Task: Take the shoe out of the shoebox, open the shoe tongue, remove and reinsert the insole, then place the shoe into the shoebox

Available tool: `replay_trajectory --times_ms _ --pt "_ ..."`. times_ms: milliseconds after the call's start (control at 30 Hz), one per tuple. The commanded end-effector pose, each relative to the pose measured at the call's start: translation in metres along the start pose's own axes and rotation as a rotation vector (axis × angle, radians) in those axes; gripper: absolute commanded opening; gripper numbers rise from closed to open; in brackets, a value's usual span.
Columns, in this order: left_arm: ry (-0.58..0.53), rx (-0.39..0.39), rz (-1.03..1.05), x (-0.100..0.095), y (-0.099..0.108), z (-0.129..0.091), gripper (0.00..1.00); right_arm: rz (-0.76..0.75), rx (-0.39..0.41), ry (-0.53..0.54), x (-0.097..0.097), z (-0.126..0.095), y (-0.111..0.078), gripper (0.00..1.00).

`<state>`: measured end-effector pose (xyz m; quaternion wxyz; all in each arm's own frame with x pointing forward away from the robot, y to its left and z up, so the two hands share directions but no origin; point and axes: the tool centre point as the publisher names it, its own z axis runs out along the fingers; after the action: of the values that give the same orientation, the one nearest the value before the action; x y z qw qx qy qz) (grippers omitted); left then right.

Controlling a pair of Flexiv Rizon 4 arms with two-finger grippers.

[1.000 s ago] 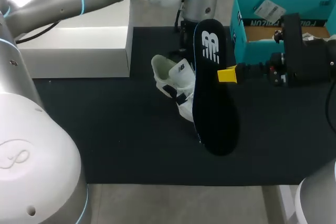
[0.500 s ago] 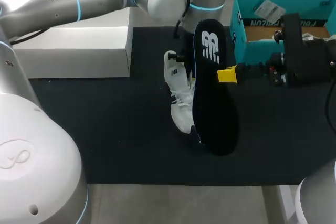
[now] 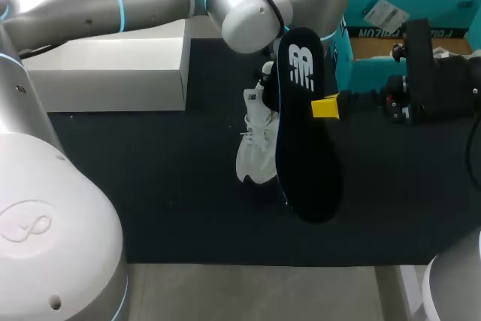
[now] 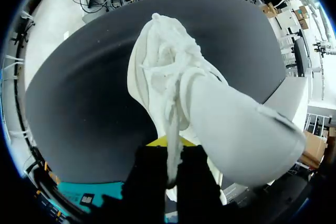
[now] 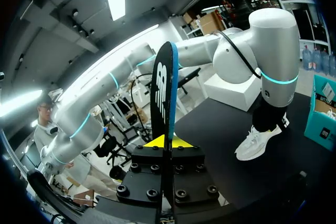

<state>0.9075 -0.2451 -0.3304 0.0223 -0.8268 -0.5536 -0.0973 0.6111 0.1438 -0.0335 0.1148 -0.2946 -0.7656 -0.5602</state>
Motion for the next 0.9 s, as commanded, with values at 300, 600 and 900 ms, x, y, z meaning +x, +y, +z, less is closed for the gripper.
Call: replay_trajectory --times_ms 300,600,900 --pt "0.04 -0.013 -0.189 -0.011 -0.011 -0.013 0.0 0.002 0.002 0.0 -0.001 0.005 0.001 0.0" --pt "0.092 0.003 -0.201 -0.016 -0.005 -0.003 0.0 0.002 0.002 0.0 -0.001 0.005 0.001 0.0" --pt "0.113 0.046 -0.221 -0.021 0.004 0.014 0.0 0.002 0.002 0.0 -0.001 0.005 0.001 0.0"
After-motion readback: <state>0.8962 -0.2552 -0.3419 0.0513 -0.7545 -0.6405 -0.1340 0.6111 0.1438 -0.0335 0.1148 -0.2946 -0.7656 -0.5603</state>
